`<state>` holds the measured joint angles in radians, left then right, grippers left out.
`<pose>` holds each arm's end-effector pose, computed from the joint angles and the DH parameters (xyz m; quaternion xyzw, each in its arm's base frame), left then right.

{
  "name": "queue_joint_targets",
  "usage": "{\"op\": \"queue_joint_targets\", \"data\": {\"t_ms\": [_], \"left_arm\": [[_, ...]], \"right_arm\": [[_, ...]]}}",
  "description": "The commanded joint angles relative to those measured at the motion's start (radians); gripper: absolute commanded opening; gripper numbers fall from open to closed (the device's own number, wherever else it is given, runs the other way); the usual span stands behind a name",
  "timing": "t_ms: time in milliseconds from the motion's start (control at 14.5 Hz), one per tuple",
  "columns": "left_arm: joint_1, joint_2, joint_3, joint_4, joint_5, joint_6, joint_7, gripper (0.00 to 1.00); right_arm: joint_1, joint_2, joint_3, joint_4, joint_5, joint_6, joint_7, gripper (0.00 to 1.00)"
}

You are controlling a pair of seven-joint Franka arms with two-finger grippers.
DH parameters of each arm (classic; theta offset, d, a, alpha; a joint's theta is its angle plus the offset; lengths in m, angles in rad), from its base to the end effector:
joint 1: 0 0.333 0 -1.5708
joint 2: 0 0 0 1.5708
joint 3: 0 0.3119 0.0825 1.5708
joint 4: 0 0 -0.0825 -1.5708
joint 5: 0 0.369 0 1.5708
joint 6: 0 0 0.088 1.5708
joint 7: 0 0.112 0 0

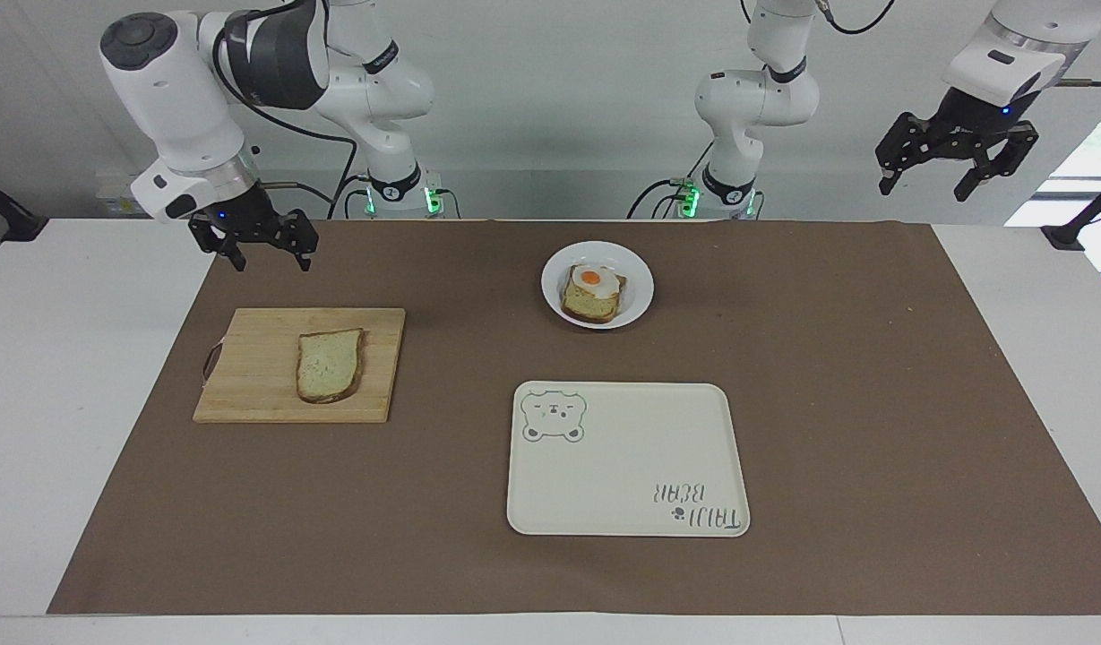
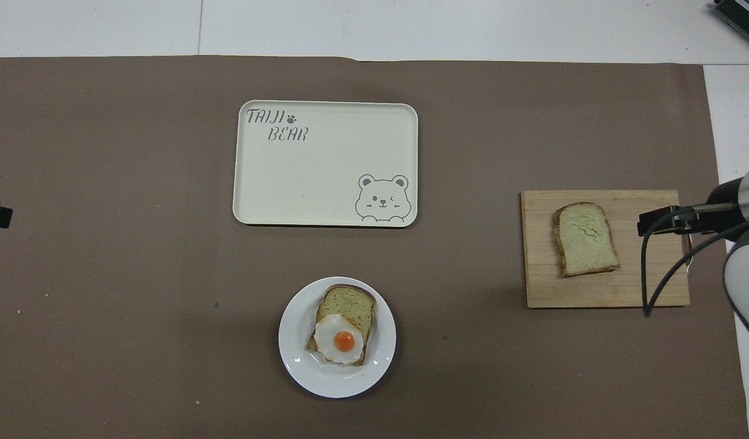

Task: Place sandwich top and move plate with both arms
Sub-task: 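Reach the right gripper over the bread slice on the cutting board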

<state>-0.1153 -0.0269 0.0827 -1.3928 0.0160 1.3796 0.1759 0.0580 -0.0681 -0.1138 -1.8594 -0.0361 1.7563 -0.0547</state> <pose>0.5080 -0.0138 0.6920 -0.9947 0.1025 -0.0063 0.0072 0.5222 -0.0340 0.5344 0.9997 0.0033 -0.0184 0.0128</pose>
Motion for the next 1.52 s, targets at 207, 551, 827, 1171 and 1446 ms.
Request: {"op": "queue_joint_targets", "data": {"t_ms": [207,551,827,1171,1446], "left_arm": [[-0.012,-0.007,0.012,0.006,-0.004,-0.017,-0.009,1.00],[-0.012,-0.007,0.012,0.006,-0.004,-0.017,-0.010,1.00],[-0.012,-0.007,0.012,0.006,-0.002,-0.017,-0.010,1.00],[-0.012,-0.007,0.012,0.008,-0.004,-0.017,-0.010,1.00],[-0.012,-0.007,0.012,0.008,-0.004,-0.017,-0.010,1.00]], "right_arm": [[-0.018,0.043,0.003,-0.084,0.015,0.140,-0.031,1.00],[-0.053,0.119,0.003,-0.141,0.044,0.291,-0.082,1.00],[-0.105,0.178,0.003,-0.190,0.088,0.393,-0.148,1.00],[-0.156,0.223,0.003,-0.193,0.203,0.407,-0.185,1.00],[-0.152,0.244,0.003,-0.195,0.277,0.428,-0.215,1.00]]}}
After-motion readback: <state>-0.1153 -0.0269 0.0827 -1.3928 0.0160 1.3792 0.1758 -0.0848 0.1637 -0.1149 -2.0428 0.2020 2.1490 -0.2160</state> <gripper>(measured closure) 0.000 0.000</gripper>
